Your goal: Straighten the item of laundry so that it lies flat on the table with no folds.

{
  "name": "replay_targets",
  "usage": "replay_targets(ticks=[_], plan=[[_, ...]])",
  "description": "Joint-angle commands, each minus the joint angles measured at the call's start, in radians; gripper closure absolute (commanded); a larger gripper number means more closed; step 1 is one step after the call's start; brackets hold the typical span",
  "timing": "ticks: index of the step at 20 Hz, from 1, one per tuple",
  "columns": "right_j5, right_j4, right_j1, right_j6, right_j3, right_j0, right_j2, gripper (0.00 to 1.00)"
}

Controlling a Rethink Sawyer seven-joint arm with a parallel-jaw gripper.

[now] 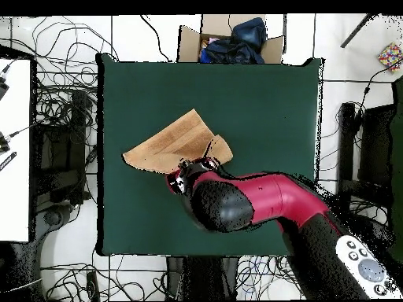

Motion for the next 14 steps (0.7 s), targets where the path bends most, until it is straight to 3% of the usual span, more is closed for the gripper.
replay_targets(ticks=[1,14], plan=[[-0.076,-0.030,-0.084,0.143,0.125,0.049,-0.018,1.00],[-0.183,-0.098,-0.131,0.174,0.187,0.157,-0.173,1.00]])
